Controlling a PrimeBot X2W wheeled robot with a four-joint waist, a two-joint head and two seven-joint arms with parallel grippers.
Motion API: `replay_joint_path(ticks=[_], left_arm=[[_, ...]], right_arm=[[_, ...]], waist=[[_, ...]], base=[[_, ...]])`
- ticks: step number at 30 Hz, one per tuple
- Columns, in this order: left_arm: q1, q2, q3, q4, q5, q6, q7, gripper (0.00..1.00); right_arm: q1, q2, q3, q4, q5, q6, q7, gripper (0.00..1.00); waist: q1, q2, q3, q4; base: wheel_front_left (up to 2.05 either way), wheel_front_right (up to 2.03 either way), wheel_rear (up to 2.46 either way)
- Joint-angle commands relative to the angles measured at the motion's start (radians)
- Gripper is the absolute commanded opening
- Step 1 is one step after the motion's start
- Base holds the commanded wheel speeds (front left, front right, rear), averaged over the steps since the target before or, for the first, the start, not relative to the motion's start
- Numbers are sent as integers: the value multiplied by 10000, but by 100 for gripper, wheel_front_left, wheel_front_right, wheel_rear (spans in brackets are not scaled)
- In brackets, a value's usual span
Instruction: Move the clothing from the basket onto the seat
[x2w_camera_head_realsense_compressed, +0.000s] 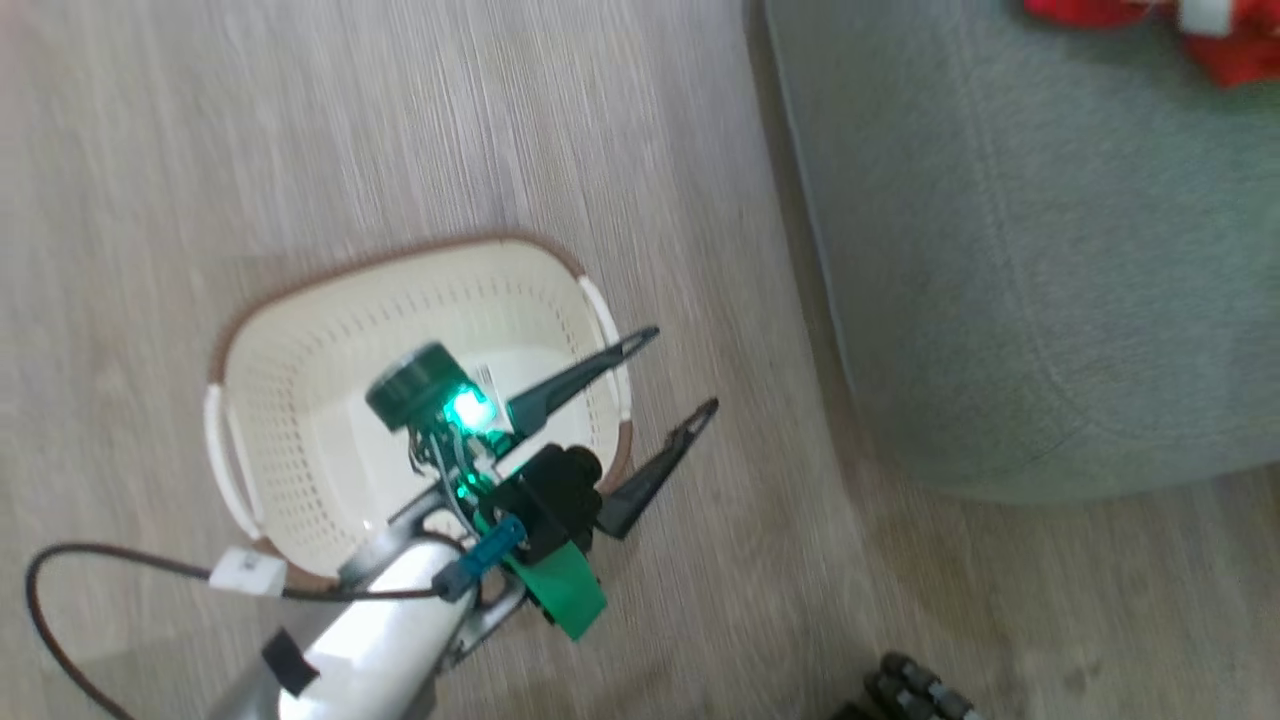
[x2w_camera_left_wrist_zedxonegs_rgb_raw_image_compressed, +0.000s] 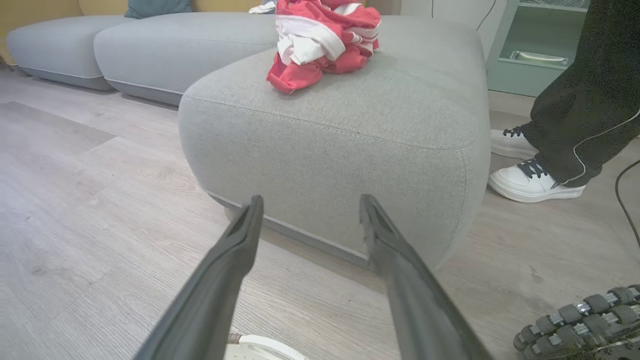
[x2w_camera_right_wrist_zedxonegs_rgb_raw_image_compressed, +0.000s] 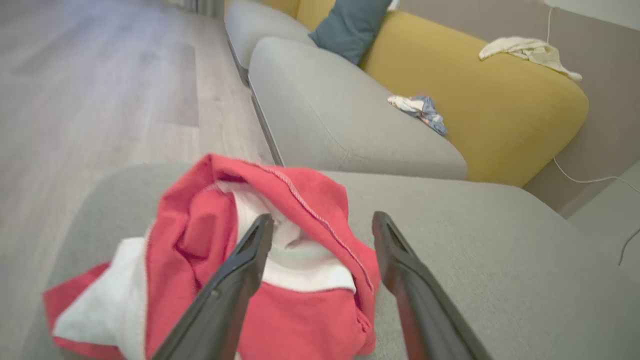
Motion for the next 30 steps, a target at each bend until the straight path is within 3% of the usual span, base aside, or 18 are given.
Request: replay_joint_path(ticks=[1, 9, 16, 23, 30], left_arm=[[40, -45, 343, -253, -45, 40, -51, 100], [841, -897, 1488, -317, -364, 258, -51, 100], [1466, -1329, 2760, -290, -241, 565, -51, 100], [2023, -1743, 4307, -274, -507, 1056, -51, 100], [2367, -1939, 5526, -243, -470, 1371, -51, 100]], right_arm=[[271, -238, 167, -467, 169, -2, -113, 100], [2688, -89, 1231, -3932, 2384, -2, -136, 100], [4673, 376, 1644, -6509, 3168, -2, -138, 100], [6544, 1321, 1465, -8330, 3401, -2, -138, 100], [8006, 2870, 1396, -8837, 3317, -2, -139, 100]], waist=[[1, -1, -805, 106], [1, -1, -2132, 676], [1, -1, -3055, 1612], [1, -1, -3627, 2651], [1, -1, -3740, 3445]], base=[[0, 0, 0], [0, 0, 0], [0, 0, 0], [0, 0, 0], [0, 0, 0]])
